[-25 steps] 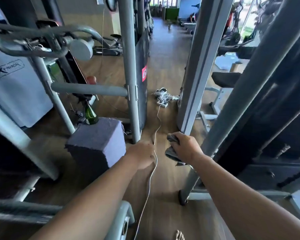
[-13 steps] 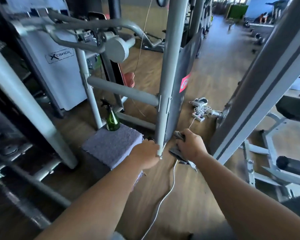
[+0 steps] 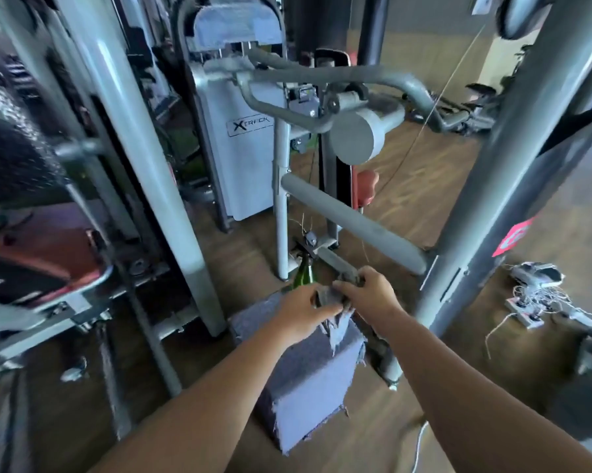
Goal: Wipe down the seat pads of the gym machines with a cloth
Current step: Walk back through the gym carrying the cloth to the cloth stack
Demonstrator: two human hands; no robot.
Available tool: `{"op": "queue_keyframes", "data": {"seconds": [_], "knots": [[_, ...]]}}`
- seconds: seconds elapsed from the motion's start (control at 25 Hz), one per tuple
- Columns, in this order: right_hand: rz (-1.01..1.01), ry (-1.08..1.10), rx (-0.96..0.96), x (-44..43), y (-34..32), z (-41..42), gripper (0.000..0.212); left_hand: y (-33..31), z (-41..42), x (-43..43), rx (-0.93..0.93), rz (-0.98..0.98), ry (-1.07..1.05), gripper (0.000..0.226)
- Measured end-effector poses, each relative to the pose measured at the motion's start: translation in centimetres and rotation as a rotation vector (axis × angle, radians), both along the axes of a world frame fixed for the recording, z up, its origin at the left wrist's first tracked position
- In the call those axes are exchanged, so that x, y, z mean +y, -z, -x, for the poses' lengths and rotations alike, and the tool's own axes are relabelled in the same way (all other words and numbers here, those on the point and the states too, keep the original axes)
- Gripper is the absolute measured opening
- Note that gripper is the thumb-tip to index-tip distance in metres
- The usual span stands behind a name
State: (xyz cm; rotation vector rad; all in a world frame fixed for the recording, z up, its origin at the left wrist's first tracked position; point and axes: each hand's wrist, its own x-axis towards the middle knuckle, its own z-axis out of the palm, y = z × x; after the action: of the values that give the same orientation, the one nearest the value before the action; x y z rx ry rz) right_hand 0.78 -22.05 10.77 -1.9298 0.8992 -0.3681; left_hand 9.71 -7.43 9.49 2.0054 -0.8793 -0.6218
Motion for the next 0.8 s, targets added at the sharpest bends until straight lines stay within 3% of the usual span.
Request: {"op": "queue_keyframes", "data": {"seconds": [0.12,0.28,0.48,0.56,0.68,0.8], "knots": [[-0.148,-0.137,-0.054,-1.0,-0.2,-5.0,0.047,-1.2,-4.1,0.1,0.070,0.096,-0.203,0.020],[-0.378,-0.360,-0.111,-1.7,-0.4,-10.1,0.032,-2.0,-7.7,0.3,0.259,0.280,-0.404,0.009],[-0.660,-0.581,-0.172,-2.8,1.2,-15.5,0.045,0.2,-10.6,0.4,0.448,0.489,-0.600,0.021],[-0.741,-0.674,-0.126,-3.3,3.1,-17.3,0.045,1.7,-10.8,-0.1,0.521,0.554,-0.714,0.020],[-0.812,-0.720,0.006,-3.8,6.7,-19.0,0.065,4.0,-10.2,-0.9,0.622,0.560,-0.899,0.020],[-0.752,-0.701,0.143,-4.1,11.0,-19.0,0.047,8.3,-9.0,-1.5,0.766,0.532,-1.024,0.023]]}}
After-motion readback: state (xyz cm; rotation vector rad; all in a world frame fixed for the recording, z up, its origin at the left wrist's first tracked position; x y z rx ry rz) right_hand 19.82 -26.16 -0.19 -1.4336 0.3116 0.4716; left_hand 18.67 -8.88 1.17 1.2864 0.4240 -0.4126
